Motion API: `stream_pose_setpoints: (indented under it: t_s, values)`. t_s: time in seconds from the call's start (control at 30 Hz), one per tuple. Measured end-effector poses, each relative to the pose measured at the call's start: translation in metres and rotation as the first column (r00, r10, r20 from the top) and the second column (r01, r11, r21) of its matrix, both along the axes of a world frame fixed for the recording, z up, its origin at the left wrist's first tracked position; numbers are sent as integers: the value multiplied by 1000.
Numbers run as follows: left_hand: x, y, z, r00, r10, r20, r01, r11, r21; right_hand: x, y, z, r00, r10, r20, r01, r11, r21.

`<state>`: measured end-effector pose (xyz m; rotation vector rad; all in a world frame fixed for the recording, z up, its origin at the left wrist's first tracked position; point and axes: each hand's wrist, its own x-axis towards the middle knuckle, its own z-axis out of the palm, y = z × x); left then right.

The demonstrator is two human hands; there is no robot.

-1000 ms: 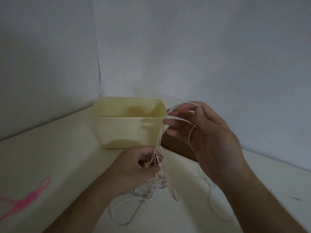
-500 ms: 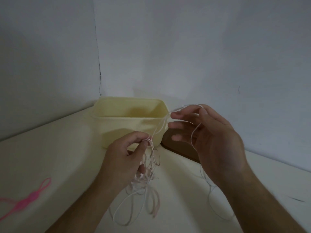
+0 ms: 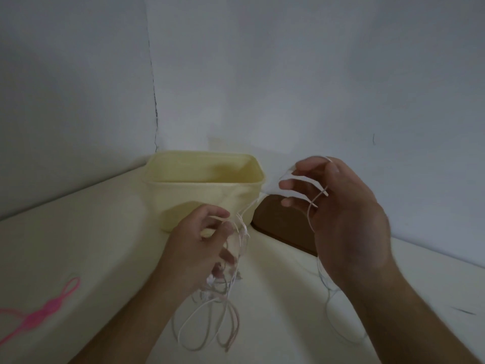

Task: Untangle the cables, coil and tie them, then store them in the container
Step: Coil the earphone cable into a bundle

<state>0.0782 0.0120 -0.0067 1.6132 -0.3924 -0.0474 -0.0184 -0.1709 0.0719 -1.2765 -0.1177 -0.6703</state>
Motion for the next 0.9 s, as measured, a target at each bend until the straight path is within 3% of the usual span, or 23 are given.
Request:
stream_pose_setpoints:
  t_s: [0.13,0.27,0.4,0.47,0.53,0.6,0.67,0.77,0.9]
  values:
    - [-3,0,0,1000,-12,13,12,999,45,-1,2,-2,999,-39,19,38,996,76]
    - [-2,4,5,995,-97,9,94,982,161,-3,2,3,999,29,38,-32,995,96]
    - [-7,6,13,983,-172,-61,174,985,13,-1,3,0,991,136,-19,-133,985,106]
    - [-6,5,8,997,-72,-1,72,997,5,-1,3,-3,984,172,-39,-167,981,93]
    - [-6,6,5,985,43,167,-65,990,127,-1,3,-3,976,213,-37,-209,974,82]
    - [-7,6,4,965,-38,259,-7,985,171,-1,4,-1,965,259,-28,-256,964,76]
    - [-9,6,5,954,-198,225,169,975,141,-2,7,1,953,302,-21,-300,952,64]
    - [-11,3,4,933,-210,291,155,967,201,-3,10,3,930,366,-17,-365,929,60]
    - [-9,0,3,974,-172,147,156,981,115,-5,12,7,928,369,-51,-363,926,100]
